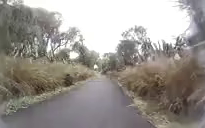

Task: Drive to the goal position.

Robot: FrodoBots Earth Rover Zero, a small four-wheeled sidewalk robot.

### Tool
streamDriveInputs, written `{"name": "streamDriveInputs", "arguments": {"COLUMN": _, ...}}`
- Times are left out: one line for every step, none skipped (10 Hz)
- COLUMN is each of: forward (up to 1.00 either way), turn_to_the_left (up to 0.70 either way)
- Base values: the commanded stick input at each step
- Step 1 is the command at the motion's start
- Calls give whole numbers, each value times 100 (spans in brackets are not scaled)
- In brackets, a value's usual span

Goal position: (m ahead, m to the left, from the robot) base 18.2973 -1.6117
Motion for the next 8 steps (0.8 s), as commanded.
{"name": "streamDriveInputs", "arguments": {"forward": 85, "turn_to_the_left": 0}}
{"name": "streamDriveInputs", "arguments": {"forward": 85, "turn_to_the_left": 0}}
{"name": "streamDriveInputs", "arguments": {"forward": 85, "turn_to_the_left": 0}}
{"name": "streamDriveInputs", "arguments": {"forward": 85, "turn_to_the_left": 0}}
{"name": "streamDriveInputs", "arguments": {"forward": 85, "turn_to_the_left": 0}}
{"name": "streamDriveInputs", "arguments": {"forward": 85, "turn_to_the_left": 0}}
{"name": "streamDriveInputs", "arguments": {"forward": 85, "turn_to_the_left": 0}}
{"name": "streamDriveInputs", "arguments": {"forward": 85, "turn_to_the_left": 0}}
